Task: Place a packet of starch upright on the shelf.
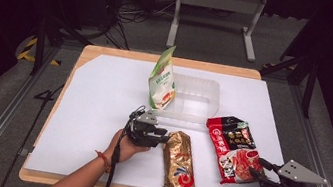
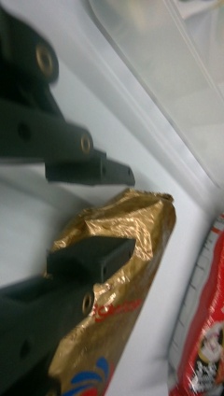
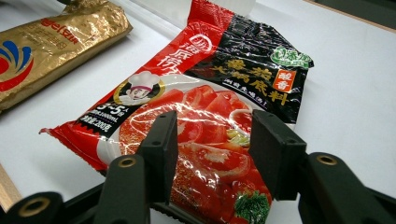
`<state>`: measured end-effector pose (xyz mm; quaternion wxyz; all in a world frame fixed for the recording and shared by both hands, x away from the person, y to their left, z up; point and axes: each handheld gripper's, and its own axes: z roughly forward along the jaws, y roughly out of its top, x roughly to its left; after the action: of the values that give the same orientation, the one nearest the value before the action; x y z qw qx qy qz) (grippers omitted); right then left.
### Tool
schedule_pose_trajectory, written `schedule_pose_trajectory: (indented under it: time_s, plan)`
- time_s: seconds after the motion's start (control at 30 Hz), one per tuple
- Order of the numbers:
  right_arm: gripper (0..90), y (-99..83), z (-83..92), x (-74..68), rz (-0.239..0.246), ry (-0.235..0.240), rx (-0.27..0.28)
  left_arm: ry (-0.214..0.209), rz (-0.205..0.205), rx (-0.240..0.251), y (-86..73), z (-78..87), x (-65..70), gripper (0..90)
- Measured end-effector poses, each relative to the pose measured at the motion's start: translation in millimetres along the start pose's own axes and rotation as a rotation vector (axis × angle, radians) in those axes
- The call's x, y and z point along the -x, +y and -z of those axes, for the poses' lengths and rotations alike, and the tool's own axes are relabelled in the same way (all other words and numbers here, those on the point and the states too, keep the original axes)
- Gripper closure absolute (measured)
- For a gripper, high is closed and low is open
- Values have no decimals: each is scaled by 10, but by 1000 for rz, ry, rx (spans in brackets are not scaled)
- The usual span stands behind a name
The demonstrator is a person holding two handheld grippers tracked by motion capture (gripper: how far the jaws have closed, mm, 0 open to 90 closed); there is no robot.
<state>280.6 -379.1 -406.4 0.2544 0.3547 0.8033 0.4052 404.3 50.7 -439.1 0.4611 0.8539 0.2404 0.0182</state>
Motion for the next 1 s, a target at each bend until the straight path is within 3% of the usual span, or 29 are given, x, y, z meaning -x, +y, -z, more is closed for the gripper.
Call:
schedule_pose_trajectory:
  time_s: [0.07, 0.13, 0.17, 0.2, 0.37, 0.53, 0.6, 0.67, 0.87, 1.0]
  plan:
    - [510, -2, 0, 3, 1, 2, -2, 19, -8, -2, 22, -41, 2, 382]
    - [511, -3, 0, 4, 2, 6, -2, 10, -5, -8, 36, -66, -10, 324]
    - [511, -3, 1, 3, 5, 12, -2, 8, 17, -12, 69, -126, -23, 324]
    - [511, 1, 5, -8, 13, 17, 0, -2, 26, -15, 91, -158, -35, 261]
    - [503, 1, 22, -30, 28, 14, 9, -60, 67, -59, 179, -357, -79, 222]
    - [496, -9, 43, -12, 13, 19, 20, -80, 94, -61, 202, -441, -92, 215]
    - [492, -9, 41, -14, 14, 23, 17, -120, 114, -59, 189, -443, -100, 274]
    - [489, -6, 34, -15, 14, 28, 18, -147, 116, -59, 187, -449, -87, 402]
    - [499, -2, 24, -21, 13, 31, 17, -104, 125, -17, 173, -421, -45, 833]
    - [483, -2, 35, -12, 15, 24, 21, -71, 97, 10, 163, -393, 16, 864]
